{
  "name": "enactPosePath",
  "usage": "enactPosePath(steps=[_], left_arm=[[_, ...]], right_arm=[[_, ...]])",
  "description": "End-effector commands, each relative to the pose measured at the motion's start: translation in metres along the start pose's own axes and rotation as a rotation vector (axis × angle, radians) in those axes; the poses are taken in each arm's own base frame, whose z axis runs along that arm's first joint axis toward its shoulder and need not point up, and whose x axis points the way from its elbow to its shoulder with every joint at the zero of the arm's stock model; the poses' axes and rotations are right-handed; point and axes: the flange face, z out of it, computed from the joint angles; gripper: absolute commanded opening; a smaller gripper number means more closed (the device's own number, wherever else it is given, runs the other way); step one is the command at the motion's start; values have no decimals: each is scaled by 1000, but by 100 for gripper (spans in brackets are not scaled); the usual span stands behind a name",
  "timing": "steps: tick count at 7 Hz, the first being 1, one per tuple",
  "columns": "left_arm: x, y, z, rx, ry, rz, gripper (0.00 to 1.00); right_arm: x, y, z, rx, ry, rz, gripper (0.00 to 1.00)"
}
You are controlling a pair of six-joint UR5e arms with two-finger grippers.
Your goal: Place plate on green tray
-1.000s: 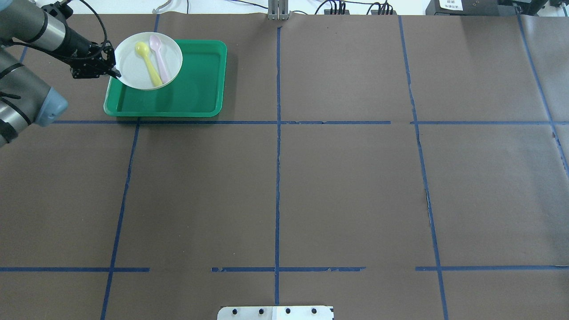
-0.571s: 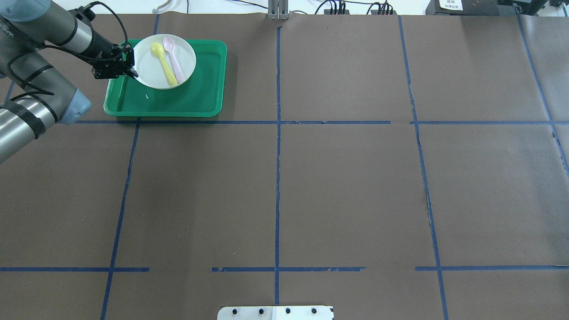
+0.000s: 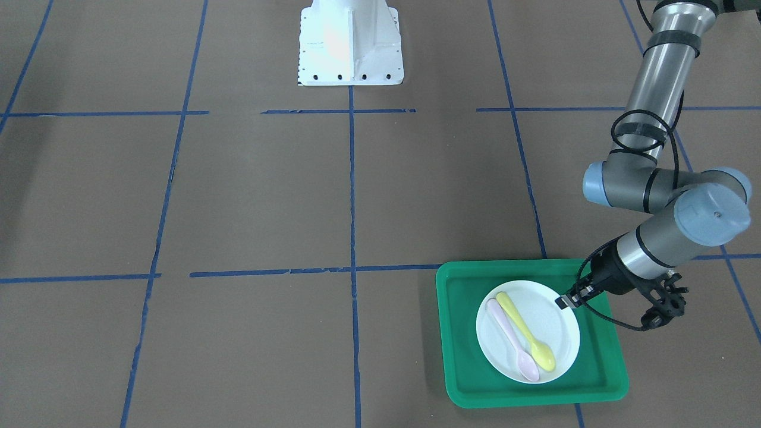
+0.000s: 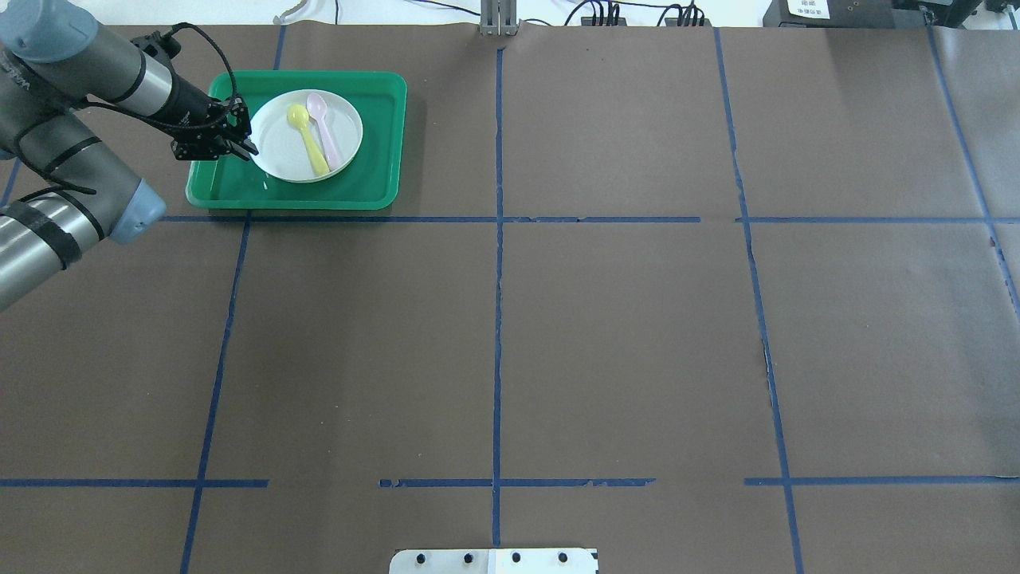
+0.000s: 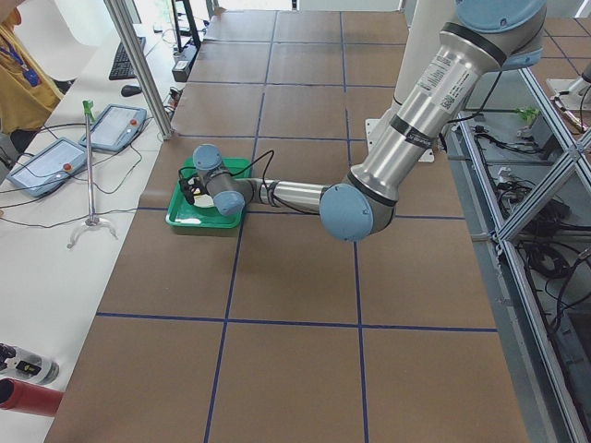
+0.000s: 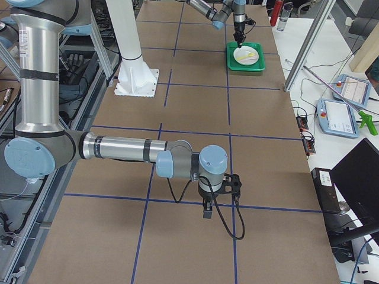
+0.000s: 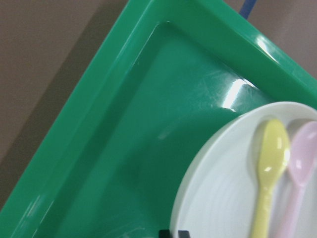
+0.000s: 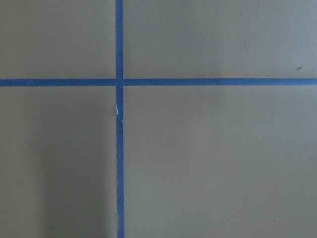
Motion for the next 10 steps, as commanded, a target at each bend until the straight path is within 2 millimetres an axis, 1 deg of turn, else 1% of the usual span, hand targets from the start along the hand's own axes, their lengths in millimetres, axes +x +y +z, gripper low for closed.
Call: enactPosePath(steps=[1,2,3,4,5,6,7,8,9,10], left_arm=[[-14,2,-6,4,2,4,73],[-16,-10,-38,25,30,-1,73],[-51,-16,-71,-24,41,33,71],[-78,-37,-119,-31,49,186,71],[-114,-39,-136,-33,-14,335,71],[-132,-52,-161,-36,-76,452,71],[-172,-82,-207,-12,-127,549,71],[-203,-97,-240,7,-162,601,71],[-230,-112,-275,9,-185,650,71],[-251,-119,-311,-13,-212,647,71]], right_arm=[[0,0,0,1,0,-1,100],[0,0,0,0,0,0,100],[0,0,0,0,0,0,100],[0,0,0,0,0,0,100],[0,0,0,0,0,0,100],[0,0,-1,1,0,-1,100],[0,0,-1,1,0,1,100],[0,0,0,0,0,0,100],[0,0,-1,1,0,-1,100],[0,0,0,0,0,0,100]])
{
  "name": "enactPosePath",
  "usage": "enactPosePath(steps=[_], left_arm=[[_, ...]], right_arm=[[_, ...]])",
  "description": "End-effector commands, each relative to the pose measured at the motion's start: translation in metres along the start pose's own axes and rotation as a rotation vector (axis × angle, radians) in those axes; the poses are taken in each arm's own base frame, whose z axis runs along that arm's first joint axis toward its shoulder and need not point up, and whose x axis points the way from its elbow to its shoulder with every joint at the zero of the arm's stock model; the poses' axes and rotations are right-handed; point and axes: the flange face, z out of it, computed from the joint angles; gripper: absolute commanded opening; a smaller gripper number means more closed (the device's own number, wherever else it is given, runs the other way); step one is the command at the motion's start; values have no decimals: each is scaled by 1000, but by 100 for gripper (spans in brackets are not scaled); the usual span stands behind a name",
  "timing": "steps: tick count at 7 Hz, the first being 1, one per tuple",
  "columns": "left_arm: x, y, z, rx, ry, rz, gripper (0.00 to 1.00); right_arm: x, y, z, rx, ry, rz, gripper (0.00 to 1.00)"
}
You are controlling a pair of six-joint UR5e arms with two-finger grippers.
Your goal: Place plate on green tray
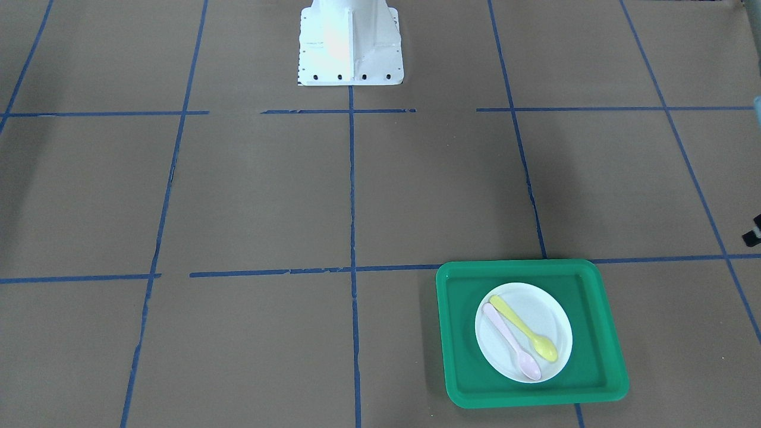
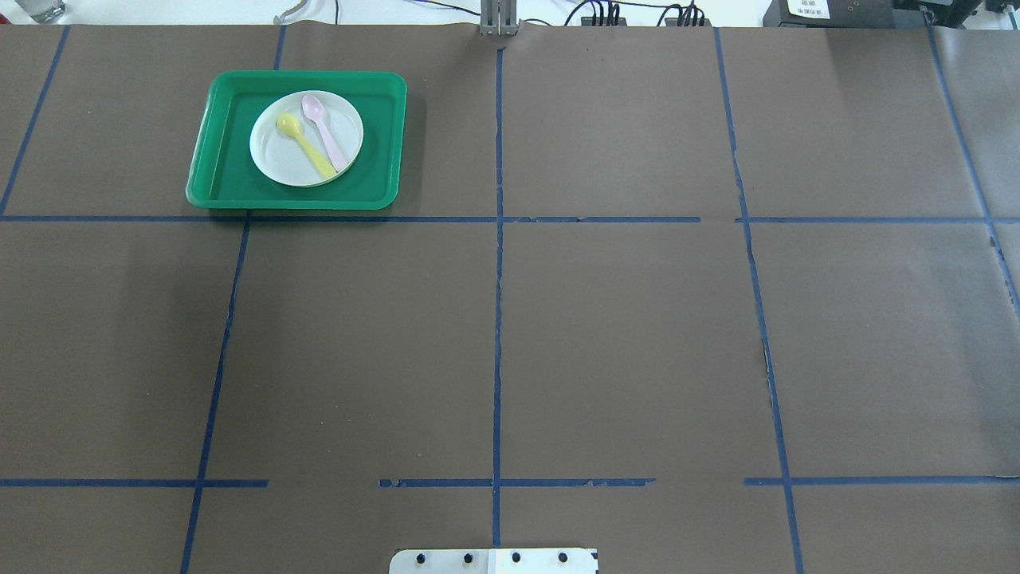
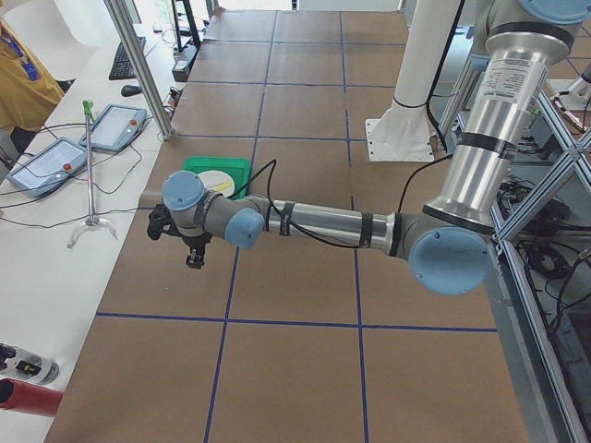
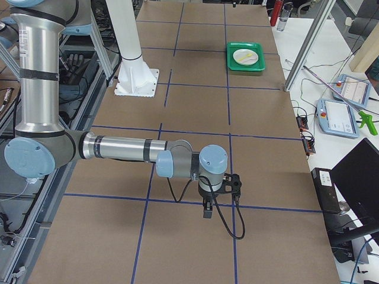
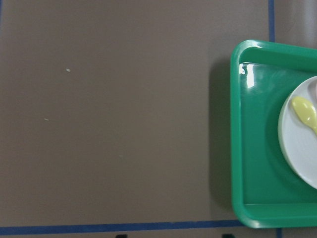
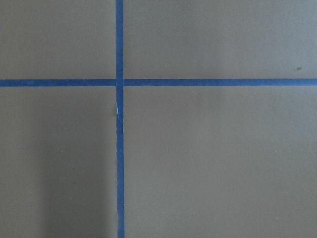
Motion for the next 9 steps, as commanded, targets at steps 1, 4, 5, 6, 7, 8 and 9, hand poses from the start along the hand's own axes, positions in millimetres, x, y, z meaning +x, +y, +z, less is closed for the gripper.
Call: enactPosePath(steps=[1,4,5,6,7,8,9], left_arm=[[-71,25,-72,-39,-30,47,71],[-93,76,-55,-92,-19,-55,100],[-90,100,-51,-80,-23,-52,100],[-99,119,-43,-55,-28,-20,100],[-112,148,-30,-46,-29,-9,100],[-118,170,-24,-20,-15,18,100],[-118,172,-24,9,-28,57,100]], right_arm=[[0,0,0,1,0,1,100],[0,0,0,-1,0,0,100],[0,0,0,-1,0,0,100],[0,0,0,-1,0,0,100],[0,0,0,-1,0,0,100],[0,0,0,-1,0,0,100],[0,0,0,-1,0,0,100]])
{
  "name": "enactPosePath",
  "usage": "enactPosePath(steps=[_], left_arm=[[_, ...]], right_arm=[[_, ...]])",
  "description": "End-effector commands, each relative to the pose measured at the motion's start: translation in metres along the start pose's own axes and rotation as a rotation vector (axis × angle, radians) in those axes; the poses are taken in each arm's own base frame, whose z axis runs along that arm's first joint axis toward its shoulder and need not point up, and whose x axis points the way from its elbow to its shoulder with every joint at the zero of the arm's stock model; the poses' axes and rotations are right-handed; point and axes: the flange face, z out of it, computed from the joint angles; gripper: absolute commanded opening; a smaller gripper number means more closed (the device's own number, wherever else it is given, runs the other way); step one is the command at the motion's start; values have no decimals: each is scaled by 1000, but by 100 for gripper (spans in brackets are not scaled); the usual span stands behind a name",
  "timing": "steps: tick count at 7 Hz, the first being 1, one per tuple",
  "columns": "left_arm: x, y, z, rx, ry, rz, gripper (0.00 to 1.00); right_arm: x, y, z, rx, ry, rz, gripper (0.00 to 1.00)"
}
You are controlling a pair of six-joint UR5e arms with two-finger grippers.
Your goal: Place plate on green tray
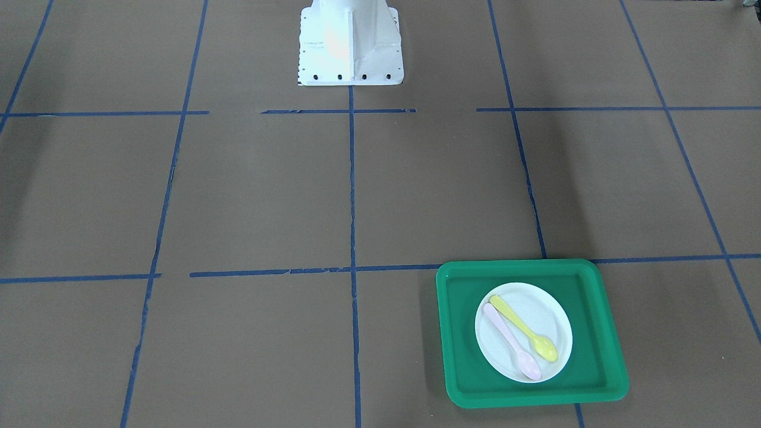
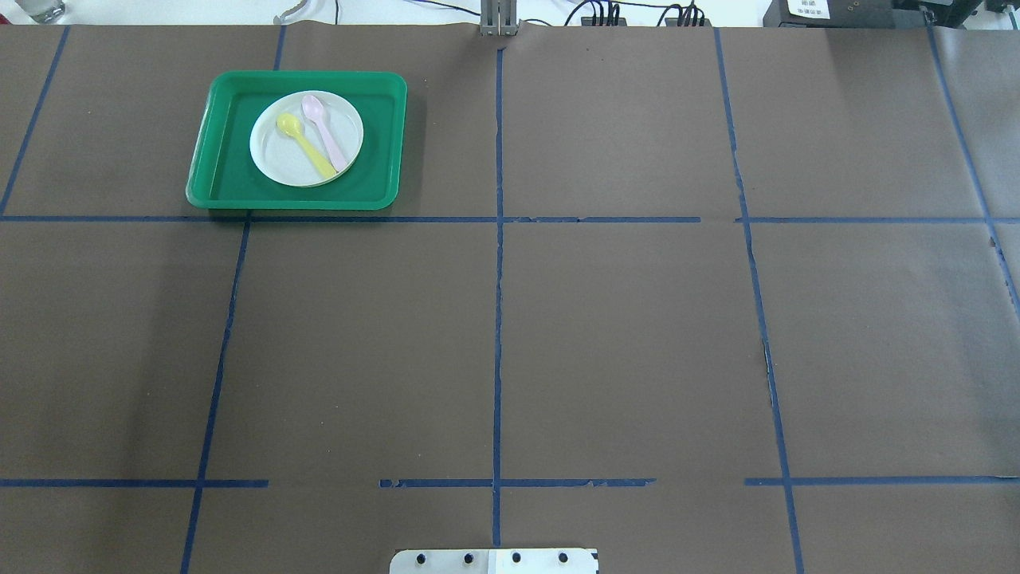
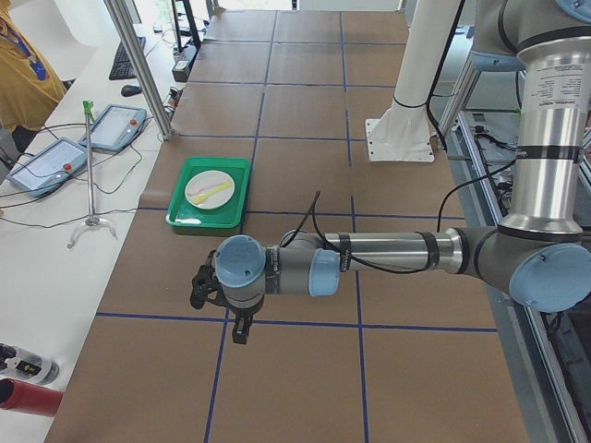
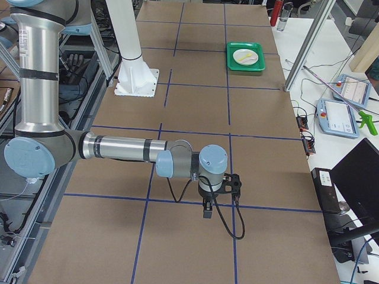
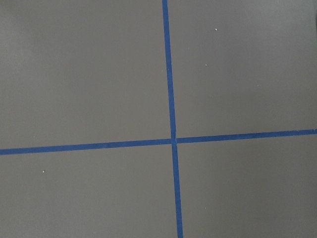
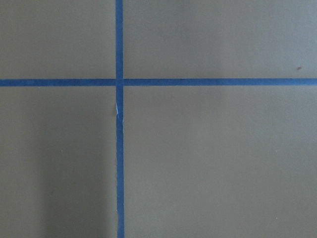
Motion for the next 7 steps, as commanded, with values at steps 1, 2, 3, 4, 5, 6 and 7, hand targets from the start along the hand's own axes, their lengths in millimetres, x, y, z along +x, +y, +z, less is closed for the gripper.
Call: enactPosePath(steps=[1,2,3,4,5,6,7], left_arm=[[0,10,1,36,-7,46,100],[-1,13,2,32,-6,40,100],[-1,12,2,31,-8,40,100],[-1,12,2,31,-8,40,100],[3,12,-5,46,-10,49,100],[7,10,-9,54,-12,57,100],[9,8,-11,57,-12,61,100]], right_arm=[[0,0,0,0,0,0,100],[0,0,0,0,0,0,100],[0,0,0,0,0,0,100],[0,0,0,0,0,0,100],[0,0,0,0,0,0,100],[0,0,-1,1,0,-1,100],[0,0,-1,1,0,-1,100]])
